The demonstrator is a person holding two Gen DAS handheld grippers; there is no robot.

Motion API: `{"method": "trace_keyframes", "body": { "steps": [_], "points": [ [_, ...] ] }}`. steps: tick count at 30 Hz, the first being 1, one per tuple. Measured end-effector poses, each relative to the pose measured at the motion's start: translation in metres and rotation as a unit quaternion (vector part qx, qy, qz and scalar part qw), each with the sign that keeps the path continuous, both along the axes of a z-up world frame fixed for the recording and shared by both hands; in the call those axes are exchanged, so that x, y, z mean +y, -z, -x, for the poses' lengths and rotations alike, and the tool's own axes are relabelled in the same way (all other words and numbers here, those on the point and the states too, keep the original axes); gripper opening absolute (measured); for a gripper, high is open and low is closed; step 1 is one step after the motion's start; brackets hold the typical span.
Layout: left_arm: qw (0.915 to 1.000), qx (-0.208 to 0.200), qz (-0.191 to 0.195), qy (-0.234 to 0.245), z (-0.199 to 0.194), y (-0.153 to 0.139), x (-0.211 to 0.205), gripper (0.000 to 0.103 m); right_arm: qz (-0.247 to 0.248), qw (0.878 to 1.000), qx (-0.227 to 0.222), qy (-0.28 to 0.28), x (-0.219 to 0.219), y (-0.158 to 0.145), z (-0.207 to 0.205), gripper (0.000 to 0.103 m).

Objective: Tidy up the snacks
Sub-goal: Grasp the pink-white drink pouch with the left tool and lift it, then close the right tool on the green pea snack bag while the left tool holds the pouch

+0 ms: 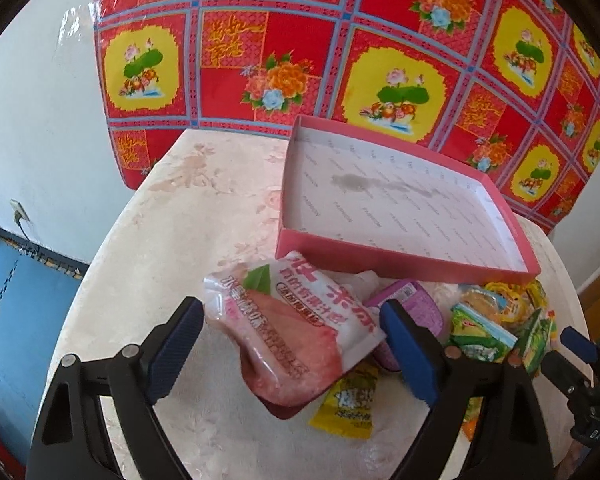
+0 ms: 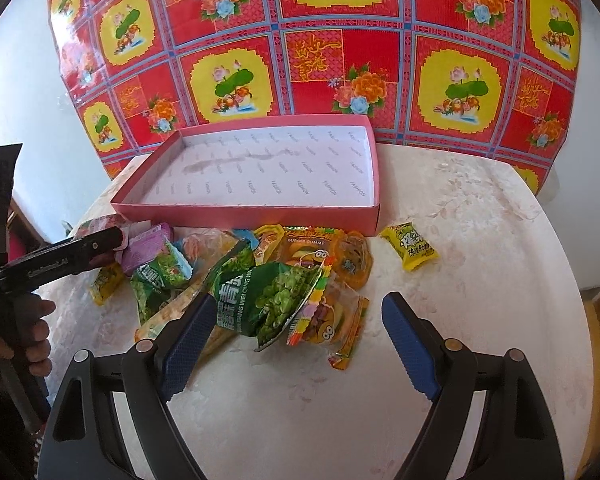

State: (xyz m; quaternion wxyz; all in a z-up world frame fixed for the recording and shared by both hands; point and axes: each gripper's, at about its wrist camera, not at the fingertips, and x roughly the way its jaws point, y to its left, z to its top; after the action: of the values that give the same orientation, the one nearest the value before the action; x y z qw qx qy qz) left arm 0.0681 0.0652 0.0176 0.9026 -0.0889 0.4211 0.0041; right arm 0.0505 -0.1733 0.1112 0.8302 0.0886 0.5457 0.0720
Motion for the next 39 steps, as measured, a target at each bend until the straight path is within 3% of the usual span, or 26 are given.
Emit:
{"method": "trace_keyframes", "body": {
  "steps": [12, 22, 29, 36, 39],
  "points": [
    [0.9999, -0.009, 0.004, 0.001, 0.005, 0.001, 0.002, 0.090, -0.009, 1.000, 0.001, 0.002, 0.000, 0.003, -0.004, 0.086],
    [0.9991, -0.041, 0.012, -0.007, 0.024, -0.022, 0.011, 0.090, -0.009, 0.999, -0.030, -0.021, 0.010, -0.011, -0.011, 0.083],
    [0.9987, -0.049, 0.015, -0.005, 0.032, -0.029, 0.012, 0.090, -0.015, 0.998, -0.022, -0.048, 0.025, -0.006, -0.014, 0.066],
    [0.9986, -0.050, 0.019, 0.002, 0.035, -0.031, 0.011, 0.090, -0.014, 0.998, -0.016, -0.054, 0.029, 0.000, -0.015, 0.060],
    [0.9985, -0.051, 0.021, 0.003, 0.037, -0.032, 0.010, 0.090, -0.023, 0.998, -0.013, -0.062, 0.031, 0.000, -0.015, 0.046]
  ]
}}
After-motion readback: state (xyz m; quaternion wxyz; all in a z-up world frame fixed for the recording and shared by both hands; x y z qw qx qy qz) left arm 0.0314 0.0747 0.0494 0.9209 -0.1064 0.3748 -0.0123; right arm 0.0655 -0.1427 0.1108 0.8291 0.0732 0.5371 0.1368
